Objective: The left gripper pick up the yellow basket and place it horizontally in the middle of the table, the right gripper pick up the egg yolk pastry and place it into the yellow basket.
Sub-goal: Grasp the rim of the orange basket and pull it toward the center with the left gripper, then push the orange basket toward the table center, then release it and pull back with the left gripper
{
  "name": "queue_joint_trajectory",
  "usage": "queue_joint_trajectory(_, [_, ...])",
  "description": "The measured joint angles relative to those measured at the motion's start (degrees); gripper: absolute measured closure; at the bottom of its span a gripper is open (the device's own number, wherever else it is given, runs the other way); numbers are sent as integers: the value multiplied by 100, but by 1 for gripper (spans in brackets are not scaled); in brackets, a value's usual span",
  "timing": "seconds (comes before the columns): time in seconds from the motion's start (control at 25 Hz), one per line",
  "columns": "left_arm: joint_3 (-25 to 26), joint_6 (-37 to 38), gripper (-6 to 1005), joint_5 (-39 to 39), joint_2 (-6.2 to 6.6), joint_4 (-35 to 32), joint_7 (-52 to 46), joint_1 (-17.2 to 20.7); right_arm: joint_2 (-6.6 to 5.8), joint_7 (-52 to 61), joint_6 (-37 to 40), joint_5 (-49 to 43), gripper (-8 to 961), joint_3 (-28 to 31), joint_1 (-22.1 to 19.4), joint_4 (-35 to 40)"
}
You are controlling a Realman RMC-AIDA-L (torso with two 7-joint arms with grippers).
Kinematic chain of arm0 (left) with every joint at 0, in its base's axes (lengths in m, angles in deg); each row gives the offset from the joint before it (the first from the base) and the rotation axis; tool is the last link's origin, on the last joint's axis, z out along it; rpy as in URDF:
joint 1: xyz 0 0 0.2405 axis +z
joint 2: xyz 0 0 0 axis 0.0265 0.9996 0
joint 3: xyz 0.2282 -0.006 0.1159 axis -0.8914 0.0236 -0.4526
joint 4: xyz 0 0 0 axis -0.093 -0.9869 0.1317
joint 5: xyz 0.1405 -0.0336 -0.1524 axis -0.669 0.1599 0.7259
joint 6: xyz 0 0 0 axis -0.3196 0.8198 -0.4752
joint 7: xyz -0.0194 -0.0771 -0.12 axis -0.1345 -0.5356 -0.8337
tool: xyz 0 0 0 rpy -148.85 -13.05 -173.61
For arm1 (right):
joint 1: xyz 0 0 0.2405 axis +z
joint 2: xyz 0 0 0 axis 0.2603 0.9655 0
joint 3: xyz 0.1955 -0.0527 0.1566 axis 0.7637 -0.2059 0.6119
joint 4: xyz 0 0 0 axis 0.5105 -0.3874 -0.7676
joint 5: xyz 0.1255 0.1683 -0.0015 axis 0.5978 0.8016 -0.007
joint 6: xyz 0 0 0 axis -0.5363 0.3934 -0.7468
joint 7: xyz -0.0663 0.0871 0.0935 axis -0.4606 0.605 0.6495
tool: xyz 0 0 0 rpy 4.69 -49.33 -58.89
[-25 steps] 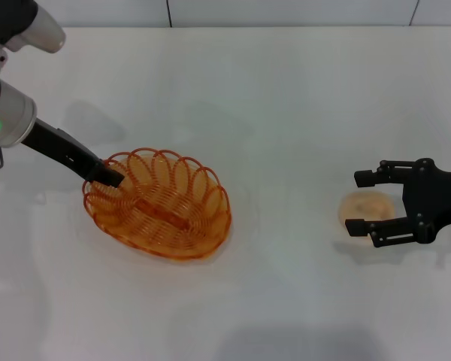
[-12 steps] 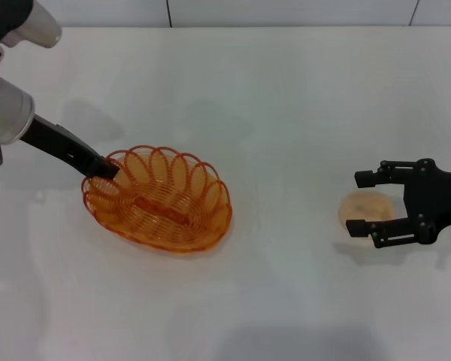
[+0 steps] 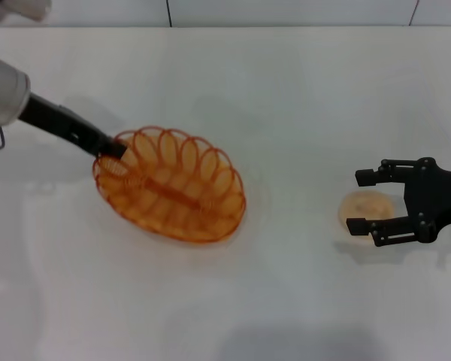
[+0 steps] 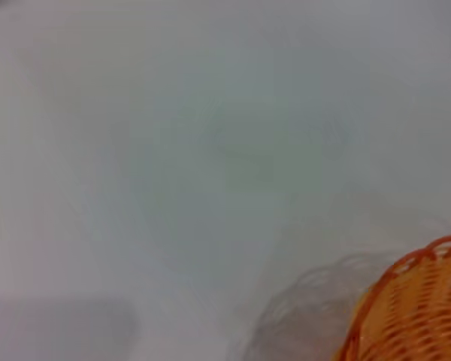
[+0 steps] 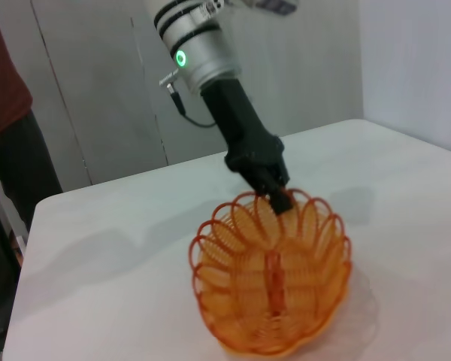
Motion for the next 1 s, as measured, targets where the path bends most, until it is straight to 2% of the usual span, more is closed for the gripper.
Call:
queue_joint_trajectory(0.2, [9, 181, 916, 189, 43, -321, -442, 19, 0, 12, 5, 6, 123, 0, 0, 0])
queue_joint_trajectory(0.6, [0, 267, 925, 202, 41, -469, -1420, -12, -1, 25, -12, 9, 123, 0, 5, 0])
queue_joint_trajectory(1.0, [-9, 237, 926, 740, -56, -451, -2286, -59, 0, 28, -20, 10, 123, 0, 49, 0])
